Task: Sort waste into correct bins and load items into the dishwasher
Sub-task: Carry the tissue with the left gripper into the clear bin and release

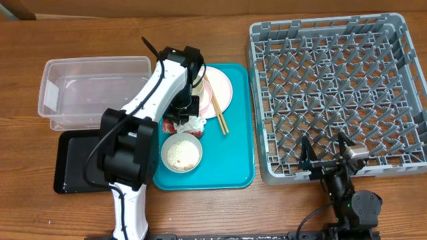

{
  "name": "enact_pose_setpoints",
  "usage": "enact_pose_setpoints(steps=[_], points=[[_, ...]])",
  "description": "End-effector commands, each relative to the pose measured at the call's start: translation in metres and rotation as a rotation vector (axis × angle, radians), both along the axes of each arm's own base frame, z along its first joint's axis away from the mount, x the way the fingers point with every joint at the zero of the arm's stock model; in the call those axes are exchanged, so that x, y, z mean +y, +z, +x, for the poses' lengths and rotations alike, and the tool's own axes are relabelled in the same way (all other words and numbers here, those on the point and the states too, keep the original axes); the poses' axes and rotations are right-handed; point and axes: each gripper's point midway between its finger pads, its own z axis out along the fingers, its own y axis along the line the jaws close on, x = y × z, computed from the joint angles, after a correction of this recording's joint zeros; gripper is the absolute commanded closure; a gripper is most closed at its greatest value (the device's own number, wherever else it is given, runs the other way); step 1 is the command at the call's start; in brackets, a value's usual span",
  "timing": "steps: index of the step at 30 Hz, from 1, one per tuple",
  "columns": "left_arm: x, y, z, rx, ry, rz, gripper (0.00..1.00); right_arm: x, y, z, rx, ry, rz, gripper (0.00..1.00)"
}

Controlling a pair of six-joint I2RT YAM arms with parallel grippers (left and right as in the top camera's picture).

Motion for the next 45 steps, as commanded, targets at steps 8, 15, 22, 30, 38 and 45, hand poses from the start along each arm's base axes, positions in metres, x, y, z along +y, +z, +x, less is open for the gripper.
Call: enact_pose_setpoints(steps=[8,15,22,30,38,45], points=[[-0.007,0.081,0.03,-0.107,-0.06,-0.034,0.96,-0.001,-0.002,0.0,-0.002,-0.005,0.001,0.0],[-0.001,0.118,0.038,-0.183,-0.035,-0.055,0.96,-0.001,-0.002,0.0,-0.002,-0.005,0.001,0.0],[0.042,0.155,0.043,-0.29,0.111,-0.064,0.96,-0.001,-0.002,0.0,-0.002,-0.005,0.001,0.0],[0.135,0.173,0.044,-0.35,0.398,-0.045,0.96,-0.001,-0.002,0.0,-0.002,-0.005,0.001,0.0],[0.198,0.162,0.037,-0.337,0.588,-0.014,0.96,-0.001,-0.002,0.0,-0.002,-0.005,0.001,0.0],[0.218,0.141,0.036,-0.318,0.641,-0.007,0.96,-0.001,-0.002,0.0,-0.002,-0.005,0.001,0.0]])
